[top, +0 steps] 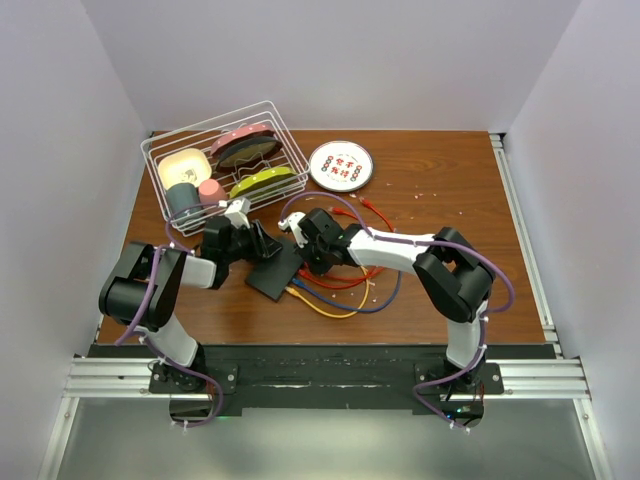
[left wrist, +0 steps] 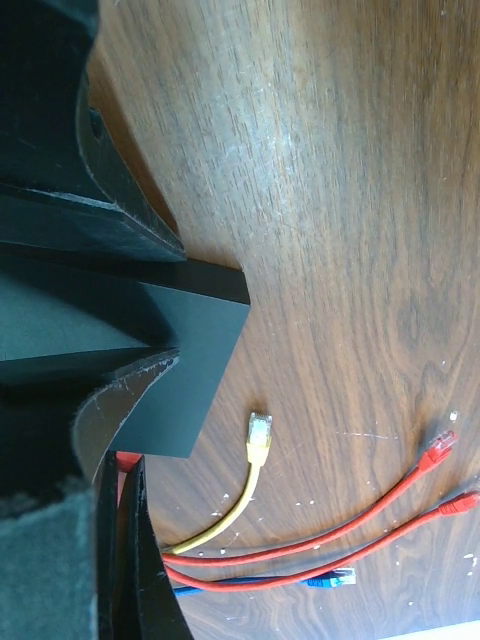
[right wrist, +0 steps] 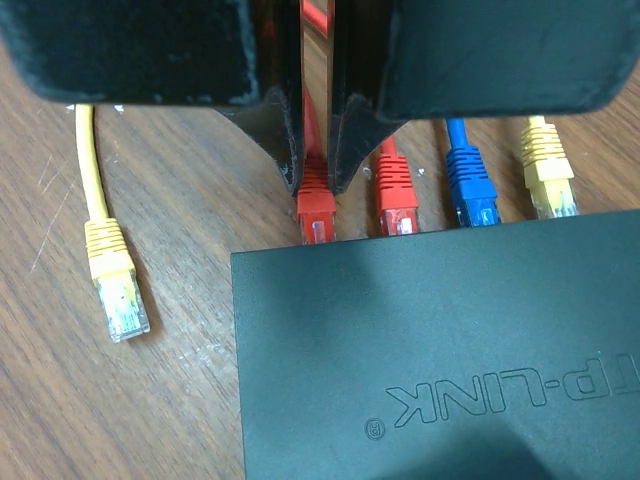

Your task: Insert the plug into the switch port

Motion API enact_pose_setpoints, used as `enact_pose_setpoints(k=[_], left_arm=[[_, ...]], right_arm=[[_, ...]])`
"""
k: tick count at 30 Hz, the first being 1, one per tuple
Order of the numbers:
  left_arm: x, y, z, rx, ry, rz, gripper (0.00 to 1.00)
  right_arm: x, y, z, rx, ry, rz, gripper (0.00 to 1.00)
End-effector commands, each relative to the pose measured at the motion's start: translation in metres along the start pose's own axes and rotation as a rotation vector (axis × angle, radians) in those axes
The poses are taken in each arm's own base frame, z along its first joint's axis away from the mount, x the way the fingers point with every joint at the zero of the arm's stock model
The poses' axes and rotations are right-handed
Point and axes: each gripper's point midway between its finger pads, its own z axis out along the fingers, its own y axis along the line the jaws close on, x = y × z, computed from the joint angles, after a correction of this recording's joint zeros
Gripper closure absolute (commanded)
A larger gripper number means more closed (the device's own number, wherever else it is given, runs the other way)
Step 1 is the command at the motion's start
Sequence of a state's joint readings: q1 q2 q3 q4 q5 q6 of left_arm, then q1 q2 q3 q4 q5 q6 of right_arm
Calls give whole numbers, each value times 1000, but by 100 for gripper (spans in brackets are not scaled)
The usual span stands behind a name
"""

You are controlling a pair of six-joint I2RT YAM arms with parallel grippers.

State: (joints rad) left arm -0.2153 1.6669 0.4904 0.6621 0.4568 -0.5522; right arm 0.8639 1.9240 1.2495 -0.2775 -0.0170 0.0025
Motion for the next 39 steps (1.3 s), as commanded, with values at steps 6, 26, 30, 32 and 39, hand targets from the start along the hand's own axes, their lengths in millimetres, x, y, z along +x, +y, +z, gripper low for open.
enact_pose_setpoints(k=[6,26,30,32,39], left_arm=[[41,-55,-10,245,155,-19,59],[54,-74,-6,265,186,18,60],[43,-68,-3,216,169,40,55],[33,-68,-2,212,153,46,53],[11,-59,-3,161,115,52,46]], right_arm=[[-129,10,-15,-31,-407,-14,100],[-160,15,-13,-59,-457,-79,100],[-146,11,-14,-41,-428,-69,100],[-144,9,-19,-28,-431,-63,100],[-118,-3,-16,34,-362,-44,99]])
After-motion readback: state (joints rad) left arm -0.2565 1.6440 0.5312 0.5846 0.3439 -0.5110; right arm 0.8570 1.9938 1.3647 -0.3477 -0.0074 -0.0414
